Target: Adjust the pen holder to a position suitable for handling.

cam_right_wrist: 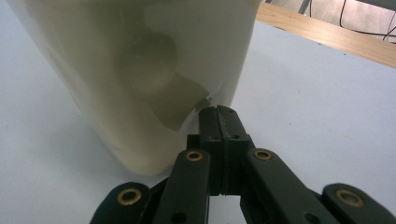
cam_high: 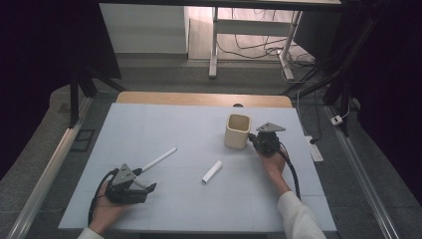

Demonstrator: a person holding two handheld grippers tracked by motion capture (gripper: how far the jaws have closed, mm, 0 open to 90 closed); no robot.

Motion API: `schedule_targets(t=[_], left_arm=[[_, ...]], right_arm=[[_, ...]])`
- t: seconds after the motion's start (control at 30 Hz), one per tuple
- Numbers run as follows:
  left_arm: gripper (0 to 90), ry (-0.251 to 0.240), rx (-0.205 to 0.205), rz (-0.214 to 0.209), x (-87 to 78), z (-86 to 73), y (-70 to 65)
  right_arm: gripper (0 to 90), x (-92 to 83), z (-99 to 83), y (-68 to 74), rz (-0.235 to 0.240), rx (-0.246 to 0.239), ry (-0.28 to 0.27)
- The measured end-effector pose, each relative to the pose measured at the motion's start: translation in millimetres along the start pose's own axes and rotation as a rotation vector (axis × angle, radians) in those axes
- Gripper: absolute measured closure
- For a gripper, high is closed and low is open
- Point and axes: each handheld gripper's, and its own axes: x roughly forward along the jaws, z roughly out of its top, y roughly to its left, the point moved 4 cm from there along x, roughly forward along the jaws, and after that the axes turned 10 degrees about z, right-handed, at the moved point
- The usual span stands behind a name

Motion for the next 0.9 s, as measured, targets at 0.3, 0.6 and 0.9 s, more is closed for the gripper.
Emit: schedule_targets(t=[0.3,0.6,0.9], left_arm=[[22.9,0.002,-0.001,-0.002,0.6,-0.5,-0.1],[22.9,0.004,-0.001,-0.002,0.6,-0.9,0.2],[23.0,0.005,0.001,-0.002,0.9,-1.2,0.3]], right_arm=[[89.0,6.1,4.1,1.0,0.012,0.001,0.002],[89.0,15.2,9.6,6.9,0.038,-0.003,-0.001],[89.0,19.9,12.6,6.8,0.04,0.007,0.001]])
